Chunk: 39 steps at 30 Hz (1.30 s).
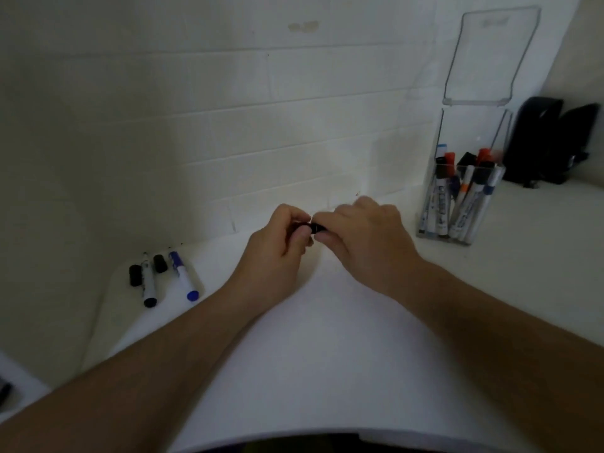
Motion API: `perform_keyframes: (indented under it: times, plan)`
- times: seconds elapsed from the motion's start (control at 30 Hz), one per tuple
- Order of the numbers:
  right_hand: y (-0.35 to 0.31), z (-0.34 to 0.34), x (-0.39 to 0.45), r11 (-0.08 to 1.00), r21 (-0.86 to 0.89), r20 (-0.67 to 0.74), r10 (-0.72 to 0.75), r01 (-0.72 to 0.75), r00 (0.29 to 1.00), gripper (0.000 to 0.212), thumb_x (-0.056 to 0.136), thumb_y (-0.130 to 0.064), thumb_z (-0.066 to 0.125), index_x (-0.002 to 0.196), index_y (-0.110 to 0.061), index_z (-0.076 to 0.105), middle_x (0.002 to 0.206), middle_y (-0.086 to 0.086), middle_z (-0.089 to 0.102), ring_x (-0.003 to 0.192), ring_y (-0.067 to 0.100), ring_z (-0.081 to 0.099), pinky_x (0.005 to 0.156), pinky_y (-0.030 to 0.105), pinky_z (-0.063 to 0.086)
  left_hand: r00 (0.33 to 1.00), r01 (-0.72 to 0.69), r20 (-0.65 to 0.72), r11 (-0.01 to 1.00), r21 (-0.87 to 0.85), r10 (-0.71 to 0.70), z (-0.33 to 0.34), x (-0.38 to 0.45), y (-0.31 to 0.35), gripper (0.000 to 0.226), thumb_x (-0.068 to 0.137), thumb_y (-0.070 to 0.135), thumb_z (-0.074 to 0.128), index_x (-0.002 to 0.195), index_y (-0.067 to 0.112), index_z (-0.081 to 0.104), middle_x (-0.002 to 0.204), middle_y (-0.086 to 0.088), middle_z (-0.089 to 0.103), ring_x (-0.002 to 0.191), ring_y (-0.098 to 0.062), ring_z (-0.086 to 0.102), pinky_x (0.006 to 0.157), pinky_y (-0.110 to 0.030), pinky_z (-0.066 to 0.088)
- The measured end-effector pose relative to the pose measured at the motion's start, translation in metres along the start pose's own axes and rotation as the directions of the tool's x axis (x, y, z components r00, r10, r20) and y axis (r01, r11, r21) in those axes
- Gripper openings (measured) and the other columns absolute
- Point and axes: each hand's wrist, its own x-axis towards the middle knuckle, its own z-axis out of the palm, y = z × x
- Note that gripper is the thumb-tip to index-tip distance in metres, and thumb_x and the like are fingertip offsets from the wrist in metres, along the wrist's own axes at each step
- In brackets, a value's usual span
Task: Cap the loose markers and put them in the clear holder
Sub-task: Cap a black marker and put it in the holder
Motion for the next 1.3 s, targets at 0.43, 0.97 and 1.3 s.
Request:
perform_keyframes:
  times: [0.43, 0.97, 1.3]
  plan:
    - [0.101, -0.141, 0.054, 0.706, 0.536, -0.156, 0.622, -0.464, 0.767, 0.012, 0.096, -0.022, 0.063, 0.106, -0.024, 0.055, 0.096, -0.014, 0.063, 0.070, -0.005, 0.057, 0.063, 0.009, 0.042, 0.990, -0.138, 0.038, 0.925, 0.355, 0.133, 0.010, -0.006, -0.002, 0.037, 0.093, 0.033, 0.060, 0.129, 0.031, 0.050, 0.107, 0.010, 0.059, 0.104, -0.017, 0.052, 0.091, -0.038, 0.046]
    - [0.138, -0.090, 0.003, 0.737, -0.361, -0.004, 0.612, -0.572, 0.791, 0.022, 0.102, -0.033, 0.046, 0.110, -0.014, 0.049, 0.070, 0.001, 0.047, 0.075, 0.026, 0.049, 0.070, 0.040, 0.037, 0.981, -0.193, 0.079, 0.897, 0.398, 0.176, 0.011, -0.011, -0.002, 0.035, 0.093, 0.024, 0.059, 0.128, 0.030, 0.053, 0.106, 0.009, 0.058, 0.104, -0.016, 0.048, 0.092, -0.031, 0.040]
    - [0.103, -0.081, 0.012, 0.869, -0.170, -0.164, 0.441, -0.465, 0.882, 0.032, 0.093, -0.035, 0.056, 0.123, -0.022, 0.056, 0.122, 0.009, 0.050, 0.109, 0.028, 0.050, 0.085, 0.042, 0.042, 0.976, -0.219, 0.070, 0.903, 0.370, 0.208, 0.005, -0.008, -0.003, 0.029, 0.091, 0.019, 0.062, 0.118, 0.029, 0.060, 0.107, 0.009, 0.058, 0.105, -0.017, 0.050, 0.094, -0.032, 0.040]
